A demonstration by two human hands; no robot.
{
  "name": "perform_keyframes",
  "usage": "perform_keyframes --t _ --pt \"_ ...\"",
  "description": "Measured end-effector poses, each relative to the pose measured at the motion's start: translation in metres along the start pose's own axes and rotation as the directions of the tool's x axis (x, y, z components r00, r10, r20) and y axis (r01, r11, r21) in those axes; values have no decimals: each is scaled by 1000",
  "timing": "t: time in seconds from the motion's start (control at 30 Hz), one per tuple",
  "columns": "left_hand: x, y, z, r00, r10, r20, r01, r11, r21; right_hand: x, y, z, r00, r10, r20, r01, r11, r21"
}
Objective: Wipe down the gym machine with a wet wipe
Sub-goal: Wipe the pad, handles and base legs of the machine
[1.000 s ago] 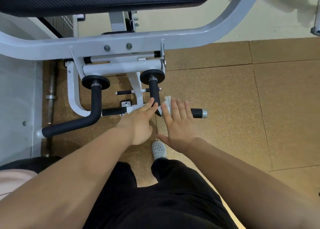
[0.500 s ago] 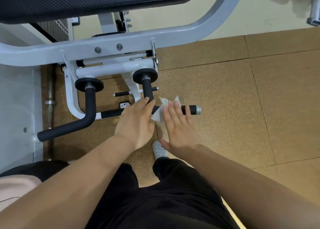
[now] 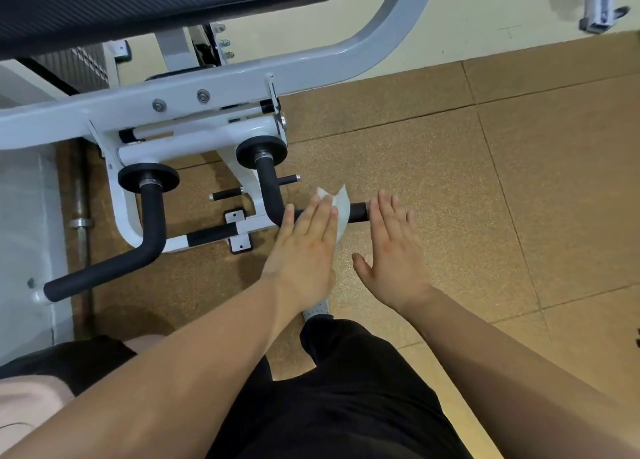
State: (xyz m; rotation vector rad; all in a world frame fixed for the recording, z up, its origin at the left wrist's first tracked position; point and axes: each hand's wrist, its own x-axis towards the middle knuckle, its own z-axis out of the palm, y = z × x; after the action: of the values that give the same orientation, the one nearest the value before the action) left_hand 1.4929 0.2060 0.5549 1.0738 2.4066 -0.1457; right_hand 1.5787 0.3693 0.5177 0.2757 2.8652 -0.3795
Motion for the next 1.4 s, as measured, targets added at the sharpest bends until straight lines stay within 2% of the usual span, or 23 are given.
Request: perform_keyframes --t 0.17,0.27,0.4,0.47,0.57,0.7,0.77,0.93,1.13,1.4 --pt "21 25 2 999 47 -1 -47 996 -79 -2 -3 -5 998 32 56 -40 986 163" --pt "24 21 4 998 63 -8 -63 997 -35 -1 -8 -6 995 51 83 -65 980 187" --pt "12 -5 14 999 37 24 -38 998 45 2 -17 -1 999 17 42 -17 1000 -13" --pt "1 -25 18 998 -54 43 55 998 -19 9 -27 1 997 -74 23 76 992 -102" --pt "-10 -45 26 987 -154 51 154 988 0 25 -44 2 986 -153 59 161 973 -167" --pt "-4 -22 30 975 -222 4 221 968 -117 43 -59 -3 991 -95 95 110 980 -168" --pt "-3 -18 34 969 -246 -12 243 962 -123 47 -62 -4 990 -72 118 92 980 -176" --pt "4 -46 22 930 -361 72 368 897 -244 50 -63 -2 981 -65 183 106 969 -222" --pt "39 -80 1 933 -317 171 357 877 -322 52 -63 -8 964 -48 261 114 963 -243" --pt "-2 -42 14 942 -289 171 335 851 -405 53 -63 -10 958 -43 283 108 969 -220"
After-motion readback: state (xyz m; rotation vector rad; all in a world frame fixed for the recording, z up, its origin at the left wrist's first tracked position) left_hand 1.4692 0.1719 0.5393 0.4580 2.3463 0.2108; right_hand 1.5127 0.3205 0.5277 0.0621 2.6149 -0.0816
